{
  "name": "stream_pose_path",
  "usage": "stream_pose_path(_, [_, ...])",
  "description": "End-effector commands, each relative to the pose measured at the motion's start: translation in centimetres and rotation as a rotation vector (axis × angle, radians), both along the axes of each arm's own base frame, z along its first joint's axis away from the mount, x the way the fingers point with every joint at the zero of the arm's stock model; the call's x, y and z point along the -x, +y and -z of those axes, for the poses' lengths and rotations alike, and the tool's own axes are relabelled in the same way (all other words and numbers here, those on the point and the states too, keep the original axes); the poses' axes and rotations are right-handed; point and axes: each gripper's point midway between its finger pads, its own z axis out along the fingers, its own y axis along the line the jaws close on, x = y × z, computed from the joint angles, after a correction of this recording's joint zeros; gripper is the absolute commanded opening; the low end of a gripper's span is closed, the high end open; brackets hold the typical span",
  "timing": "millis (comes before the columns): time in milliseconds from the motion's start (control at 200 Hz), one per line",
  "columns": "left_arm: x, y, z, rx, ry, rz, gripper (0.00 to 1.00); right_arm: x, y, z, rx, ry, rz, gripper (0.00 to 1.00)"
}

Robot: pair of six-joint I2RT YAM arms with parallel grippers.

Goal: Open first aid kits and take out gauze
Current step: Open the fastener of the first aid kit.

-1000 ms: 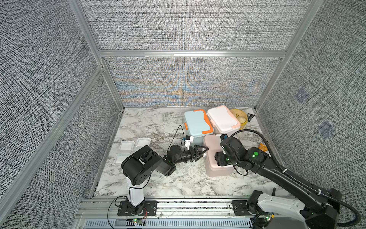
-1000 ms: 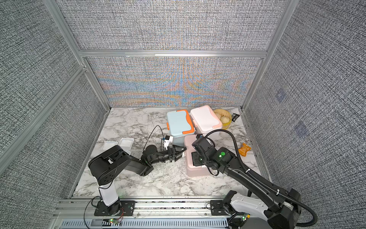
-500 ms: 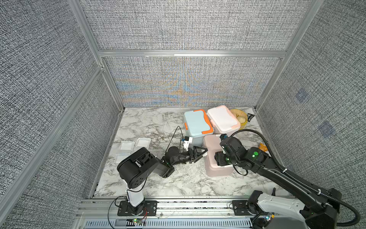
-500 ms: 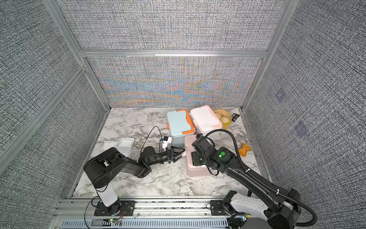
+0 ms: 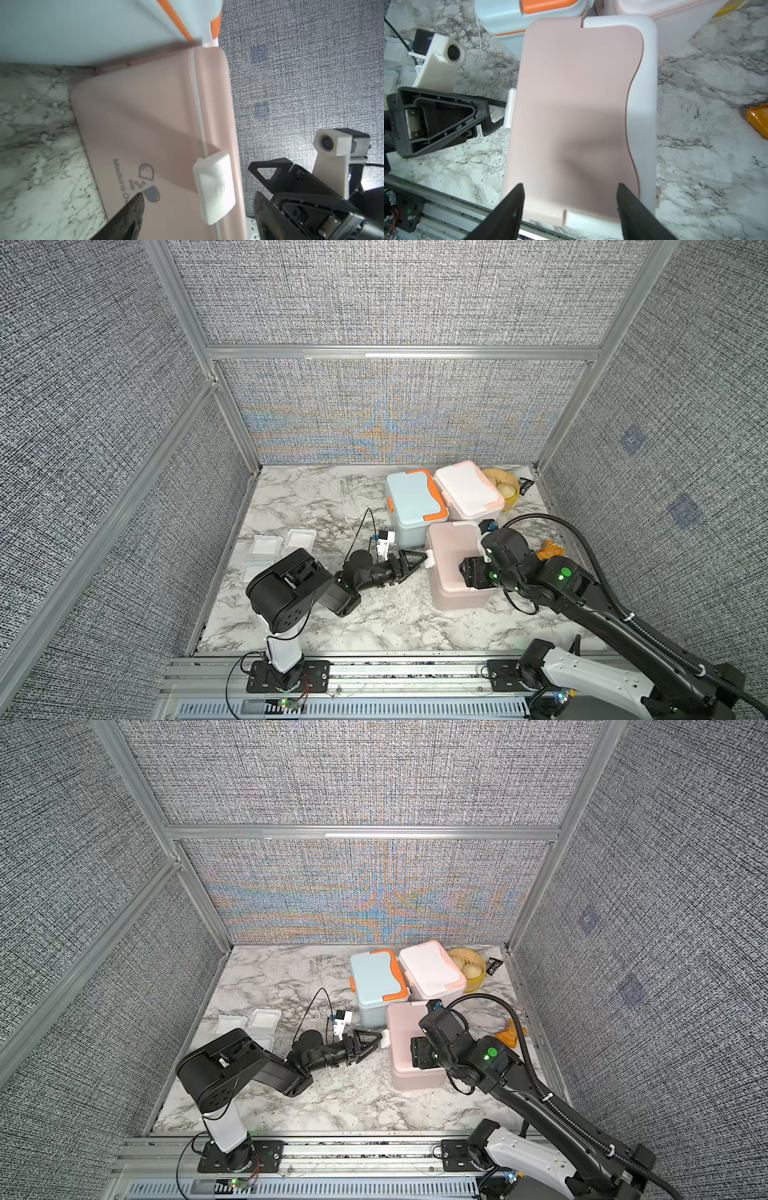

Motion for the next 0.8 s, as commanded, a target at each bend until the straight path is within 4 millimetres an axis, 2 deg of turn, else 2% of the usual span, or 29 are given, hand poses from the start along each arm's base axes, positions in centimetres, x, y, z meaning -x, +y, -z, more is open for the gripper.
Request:
stream_pose_path(0, [-0.1, -0.2, -0.8, -0.017, -0.036, 0.007, 0.82, -0.6, 0.7, -0.3, -0.006, -0.007, -0.028, 0.72])
stream_pose_path(130, [-0.2, -0.5, -2.2, -0.005, -0.048, 0.02, 0.82, -1.1, -0.6, 0.5, 0.004, 0.018, 0.019, 0.72])
stream_pose_path(265, [-0.3, -0.7, -2.4, -0.029, -0.046, 0.023, 0.82, -1.4, -1.5, 0.4, -0.01, 0.021, 0.047, 0.75])
stream_pose_path(280, [-0.4, -0.7, -2.5, -0.03, -0.045, 0.024, 0.82, -1.1, -1.8, 1.5, 0.006, 0.045, 0.047, 0.75])
stream_pose_path(550, [-0.3, -2.1, -3.7, -0.03, -0.058, 0.057, 0.82, -0.9, -2.1, 2.2, -0.002, 0.064, 0.052, 0.75])
stream_pose_path(791, [-0.2, -2.0, -4.5, -0.035, -0.066, 0.054, 0.82, -1.0, -2.1, 2.2, -0.008, 0.066, 0.052, 0.75])
